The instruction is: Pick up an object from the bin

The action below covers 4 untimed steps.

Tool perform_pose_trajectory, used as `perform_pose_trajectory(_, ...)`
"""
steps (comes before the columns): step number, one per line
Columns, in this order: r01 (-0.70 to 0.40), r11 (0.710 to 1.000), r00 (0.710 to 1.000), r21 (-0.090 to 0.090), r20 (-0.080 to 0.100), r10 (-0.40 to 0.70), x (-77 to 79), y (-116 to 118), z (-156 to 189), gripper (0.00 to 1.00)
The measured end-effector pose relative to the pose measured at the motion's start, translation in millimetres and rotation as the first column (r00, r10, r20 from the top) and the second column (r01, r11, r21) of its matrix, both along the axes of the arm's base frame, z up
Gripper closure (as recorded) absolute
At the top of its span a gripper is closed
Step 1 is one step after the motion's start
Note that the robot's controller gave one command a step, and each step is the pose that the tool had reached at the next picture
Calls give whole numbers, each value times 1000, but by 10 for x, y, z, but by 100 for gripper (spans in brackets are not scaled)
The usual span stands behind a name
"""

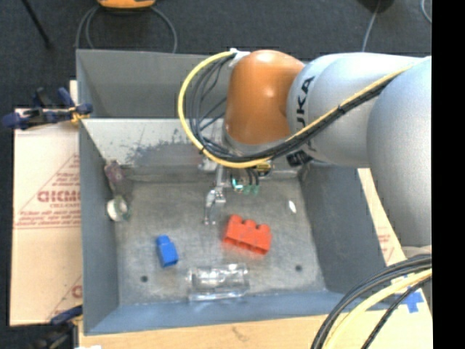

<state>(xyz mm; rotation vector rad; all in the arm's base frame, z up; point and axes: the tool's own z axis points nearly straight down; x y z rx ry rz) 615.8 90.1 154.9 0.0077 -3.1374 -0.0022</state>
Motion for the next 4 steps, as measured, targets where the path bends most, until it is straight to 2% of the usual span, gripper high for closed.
perform_pose_trajectory(1,-343,939,939,-3,8,343,-632,-512,-466,0)
perform_pose_trajectory(2,-443,896,896,2,8,443,-198,-867,-788,0)
perform_pose_trajectory(3,-440,898,898,-3,21,440,-165,-861,-758,100)
perform_pose_trajectory(4,-543,839,839,-10,15,544,-86,-1175,680,100)
